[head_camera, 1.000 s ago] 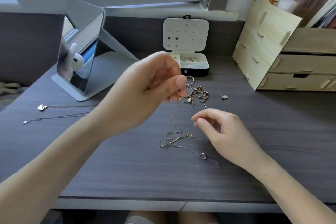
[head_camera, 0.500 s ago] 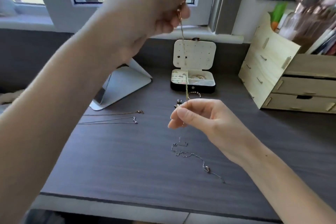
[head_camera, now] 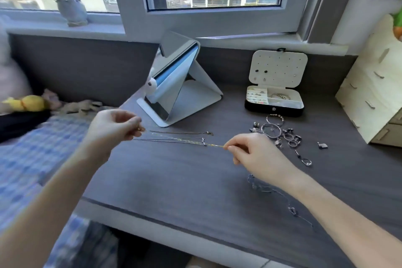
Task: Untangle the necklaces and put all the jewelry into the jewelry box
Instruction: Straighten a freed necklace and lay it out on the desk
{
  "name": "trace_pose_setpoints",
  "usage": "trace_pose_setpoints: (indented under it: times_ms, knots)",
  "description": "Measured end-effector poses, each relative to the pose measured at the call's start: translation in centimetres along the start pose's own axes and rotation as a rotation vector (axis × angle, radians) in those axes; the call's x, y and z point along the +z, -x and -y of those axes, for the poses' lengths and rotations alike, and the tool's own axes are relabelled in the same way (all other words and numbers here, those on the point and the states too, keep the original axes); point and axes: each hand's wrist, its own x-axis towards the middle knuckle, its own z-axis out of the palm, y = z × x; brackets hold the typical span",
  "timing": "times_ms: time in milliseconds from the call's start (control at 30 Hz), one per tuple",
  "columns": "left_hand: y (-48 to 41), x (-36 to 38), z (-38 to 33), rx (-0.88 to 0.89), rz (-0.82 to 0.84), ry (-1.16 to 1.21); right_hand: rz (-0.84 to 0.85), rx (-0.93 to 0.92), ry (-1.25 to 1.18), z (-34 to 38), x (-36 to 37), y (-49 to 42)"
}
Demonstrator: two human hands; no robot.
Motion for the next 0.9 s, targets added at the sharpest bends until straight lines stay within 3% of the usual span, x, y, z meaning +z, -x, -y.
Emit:
trace_pose_setpoints:
  times_ms: [267, 633, 800, 900]
  knots:
    - [-1.3, -2.3, 6.5, -0.043, -0.217, -0.574, -0.023, -0.105, 0.444, 2.2, 5.4, -3.4]
    - [-2.4, -1.7, 6.3, -0.152, -0.144, -0.818, -0.065, -0.126, 0.420, 1.3, 3.4, -2.0]
    - [-0.2, 1.4, 2.9, 0.106, -0.167, -0.751, -0.038, 0.023, 0.393, -1.2, -1.3, 2.0]
    - [1.5, 5.1, 0.4, 0.276, -0.010, -0.599, -0.044, 0.140, 0.354, -2.4, -3.6, 4.7]
